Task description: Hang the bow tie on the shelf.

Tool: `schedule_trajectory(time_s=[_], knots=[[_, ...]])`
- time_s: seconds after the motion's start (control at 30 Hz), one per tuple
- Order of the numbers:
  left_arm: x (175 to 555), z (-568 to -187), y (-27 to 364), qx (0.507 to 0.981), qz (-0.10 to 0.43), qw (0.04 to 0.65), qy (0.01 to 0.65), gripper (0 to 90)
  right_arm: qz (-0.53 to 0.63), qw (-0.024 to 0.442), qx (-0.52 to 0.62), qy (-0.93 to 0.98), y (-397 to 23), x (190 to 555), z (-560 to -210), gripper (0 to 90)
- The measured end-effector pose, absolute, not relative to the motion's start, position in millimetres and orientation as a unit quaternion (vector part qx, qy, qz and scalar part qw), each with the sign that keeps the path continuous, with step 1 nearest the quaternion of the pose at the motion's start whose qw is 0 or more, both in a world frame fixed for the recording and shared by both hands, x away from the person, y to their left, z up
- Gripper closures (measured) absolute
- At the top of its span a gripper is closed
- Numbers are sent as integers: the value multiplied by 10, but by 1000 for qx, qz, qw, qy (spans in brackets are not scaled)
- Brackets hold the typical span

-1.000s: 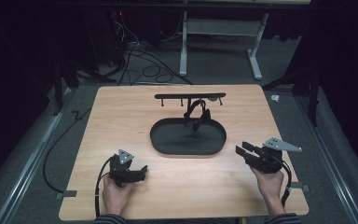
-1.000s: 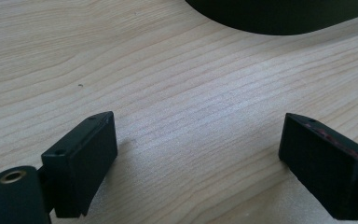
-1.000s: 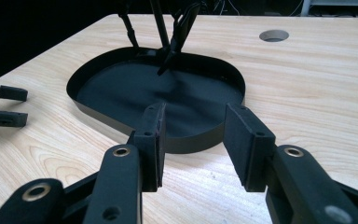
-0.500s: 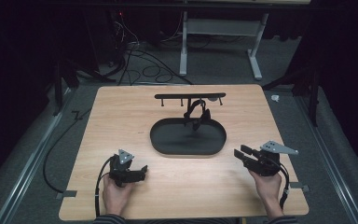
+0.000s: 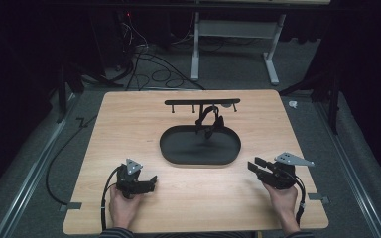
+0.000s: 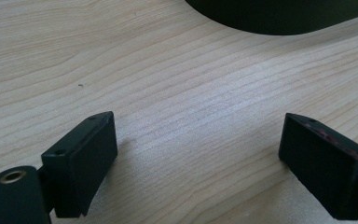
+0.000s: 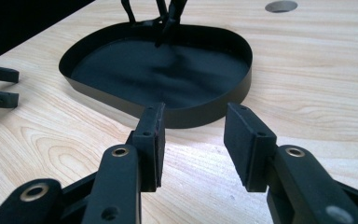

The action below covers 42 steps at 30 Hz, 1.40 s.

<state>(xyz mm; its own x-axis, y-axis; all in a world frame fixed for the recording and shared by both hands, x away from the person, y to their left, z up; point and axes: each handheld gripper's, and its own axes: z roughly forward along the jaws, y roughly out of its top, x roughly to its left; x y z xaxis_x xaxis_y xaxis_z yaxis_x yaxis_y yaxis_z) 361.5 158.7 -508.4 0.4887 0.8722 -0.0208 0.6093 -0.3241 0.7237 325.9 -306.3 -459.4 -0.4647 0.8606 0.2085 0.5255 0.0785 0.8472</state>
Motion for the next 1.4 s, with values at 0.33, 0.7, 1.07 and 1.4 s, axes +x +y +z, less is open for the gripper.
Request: schedule_trajectory(time_s=[0.33, 0.7, 1.07, 1.4], knots=[[3615, -5084, 1587, 791, 191, 345, 468, 117, 468, 171, 492, 714, -3065, 3286, -4666, 597], [3615, -5084, 1587, 791, 191, 345, 468, 117, 456, 171, 498, 717, -3068, 3308, -4720, 592], [3615, -5084, 1588, 791, 191, 344, 468, 117, 439, 174, 505, 722, -3085, 3341, -4811, 588], [3615, -5084, 1588, 791, 191, 344, 468, 117, 421, 176, 513, 727, -3080, 3362, -4890, 578]])
